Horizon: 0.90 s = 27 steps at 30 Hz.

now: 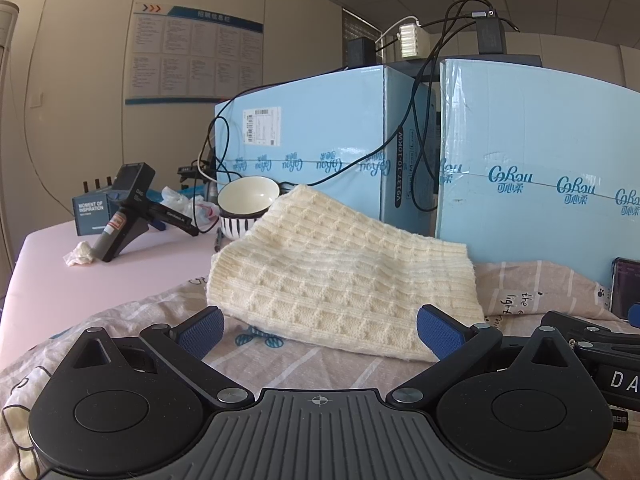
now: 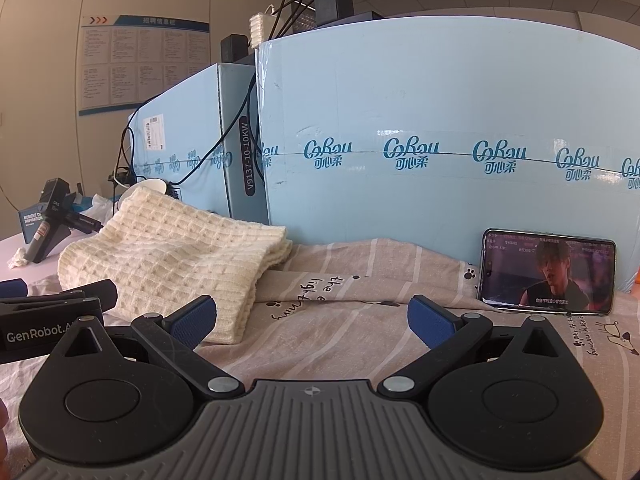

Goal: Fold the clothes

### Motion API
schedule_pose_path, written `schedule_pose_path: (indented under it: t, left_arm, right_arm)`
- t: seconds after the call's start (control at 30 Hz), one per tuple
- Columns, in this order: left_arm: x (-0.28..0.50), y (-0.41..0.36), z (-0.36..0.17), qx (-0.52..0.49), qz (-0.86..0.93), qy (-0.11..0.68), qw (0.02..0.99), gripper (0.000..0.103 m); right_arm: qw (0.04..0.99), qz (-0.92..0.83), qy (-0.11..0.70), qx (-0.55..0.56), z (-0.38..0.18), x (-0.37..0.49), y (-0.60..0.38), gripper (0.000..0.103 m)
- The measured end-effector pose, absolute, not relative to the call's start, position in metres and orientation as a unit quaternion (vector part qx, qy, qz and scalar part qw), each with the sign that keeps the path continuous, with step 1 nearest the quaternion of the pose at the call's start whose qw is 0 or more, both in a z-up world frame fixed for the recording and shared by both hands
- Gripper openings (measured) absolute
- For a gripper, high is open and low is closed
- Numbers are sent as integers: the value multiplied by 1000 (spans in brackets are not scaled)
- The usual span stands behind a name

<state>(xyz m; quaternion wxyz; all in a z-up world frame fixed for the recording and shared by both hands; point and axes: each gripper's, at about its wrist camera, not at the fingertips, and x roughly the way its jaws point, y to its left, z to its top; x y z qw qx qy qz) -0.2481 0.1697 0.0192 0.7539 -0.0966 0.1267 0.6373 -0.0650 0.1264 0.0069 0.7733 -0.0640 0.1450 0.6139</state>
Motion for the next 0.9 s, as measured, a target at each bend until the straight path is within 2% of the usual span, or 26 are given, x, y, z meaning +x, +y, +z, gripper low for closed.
schedule_pose_path:
  t: [0.9]
  left_arm:
    - [-247, 169, 19, -94, 633, 128, 758, 103]
  right_arm:
    - [773, 614, 148, -66, 6, -65, 127, 103]
